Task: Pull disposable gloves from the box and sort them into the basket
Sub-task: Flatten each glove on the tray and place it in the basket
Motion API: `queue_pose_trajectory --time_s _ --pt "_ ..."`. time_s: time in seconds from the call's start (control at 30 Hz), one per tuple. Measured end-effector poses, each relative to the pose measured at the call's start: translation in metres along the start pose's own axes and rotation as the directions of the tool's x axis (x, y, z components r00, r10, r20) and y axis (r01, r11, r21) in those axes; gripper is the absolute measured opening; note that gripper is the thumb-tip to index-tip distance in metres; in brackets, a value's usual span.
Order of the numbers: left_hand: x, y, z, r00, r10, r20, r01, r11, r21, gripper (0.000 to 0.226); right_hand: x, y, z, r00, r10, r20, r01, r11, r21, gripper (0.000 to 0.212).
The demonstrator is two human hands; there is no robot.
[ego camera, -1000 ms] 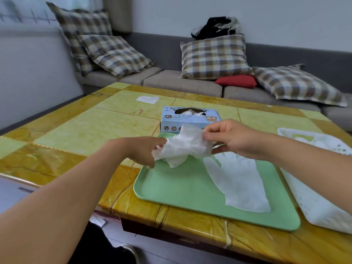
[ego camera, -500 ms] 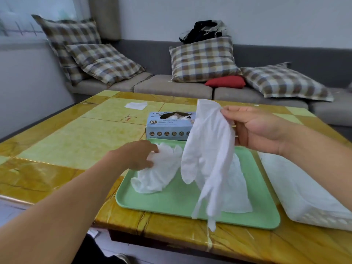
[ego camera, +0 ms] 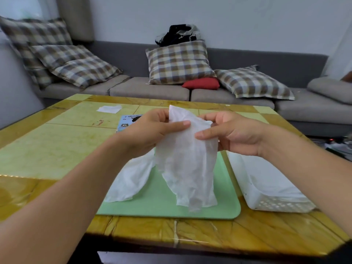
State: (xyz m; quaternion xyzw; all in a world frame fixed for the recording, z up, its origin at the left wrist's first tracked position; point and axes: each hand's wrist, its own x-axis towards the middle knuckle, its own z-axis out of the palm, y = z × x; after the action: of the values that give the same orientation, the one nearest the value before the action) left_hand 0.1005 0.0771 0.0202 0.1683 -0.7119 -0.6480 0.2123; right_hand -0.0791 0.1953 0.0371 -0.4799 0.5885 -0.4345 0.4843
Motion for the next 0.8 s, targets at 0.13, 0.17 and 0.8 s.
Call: queue_pose_trajectory --time_s 0.13,0.17,0.8 --pt "0.005 0.003 -0.001 0.990 -0.094 0.102 0.097 0.995 -0.027 0.029 0.001 0.004 -0.010 0.993 0.088 0.083 -0.092 0.994 0.052 0.036" --pt "0.010 0.001 -0.002 0.987 -0.135 0.089 0.134 0.991 0.021 0.029 0.005 0.006 -0.012 0.992 0.098 0.079 -0.104 0.992 0.077 0.036" --pt "0.038 -0.070 -0.010 0.993 0.088 0.085 -0.122 0.686 0.717 0.009 0.038 0.075 -0.034 0.982 -0.154 -0.108 0.031 0.698 -0.715 0.007"
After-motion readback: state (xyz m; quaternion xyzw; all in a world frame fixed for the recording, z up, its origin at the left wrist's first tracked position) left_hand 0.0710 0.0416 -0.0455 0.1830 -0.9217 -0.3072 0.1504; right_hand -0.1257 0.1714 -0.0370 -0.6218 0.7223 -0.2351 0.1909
